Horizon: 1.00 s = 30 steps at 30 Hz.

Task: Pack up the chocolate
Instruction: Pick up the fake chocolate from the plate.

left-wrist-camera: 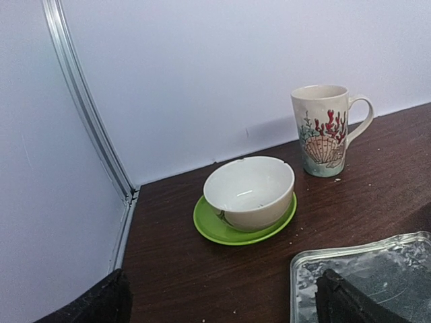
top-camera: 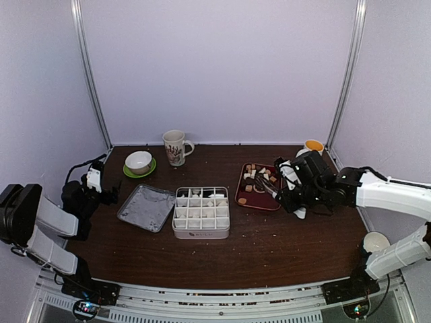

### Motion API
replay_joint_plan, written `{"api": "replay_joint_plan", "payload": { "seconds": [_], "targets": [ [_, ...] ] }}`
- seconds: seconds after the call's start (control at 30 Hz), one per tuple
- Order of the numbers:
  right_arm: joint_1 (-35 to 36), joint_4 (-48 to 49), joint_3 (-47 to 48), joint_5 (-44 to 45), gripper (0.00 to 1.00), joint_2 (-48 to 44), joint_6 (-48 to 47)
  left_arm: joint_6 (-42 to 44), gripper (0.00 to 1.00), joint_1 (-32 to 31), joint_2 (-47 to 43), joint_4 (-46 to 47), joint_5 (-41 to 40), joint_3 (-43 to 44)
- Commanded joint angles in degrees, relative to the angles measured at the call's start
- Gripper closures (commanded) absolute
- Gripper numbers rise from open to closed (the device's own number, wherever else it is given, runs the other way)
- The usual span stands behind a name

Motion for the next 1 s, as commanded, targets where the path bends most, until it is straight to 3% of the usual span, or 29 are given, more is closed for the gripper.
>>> {"api": "replay_joint_plan", "payload": {
  "seconds": [0.0,0.37,0.97],
  "targets": [
    [-1.3,-0.5,-1.3,3.2,0.68,-2.4,1.2,0.8,0.02,0.4,-0.3,3.3,1.1,0.3],
    [-5.9,-2.3,-0.6,1.2,0.68,0.6,2.2,0.8,0.02,0.4,-0.4,3.3,1.1,0.3],
    [-7.5,-0.5,7.6,-2.3,0.63,14.6,3.0,0.7,0.02,0.4,-0.3,2.9,0.9,0.5]
  ]
}}
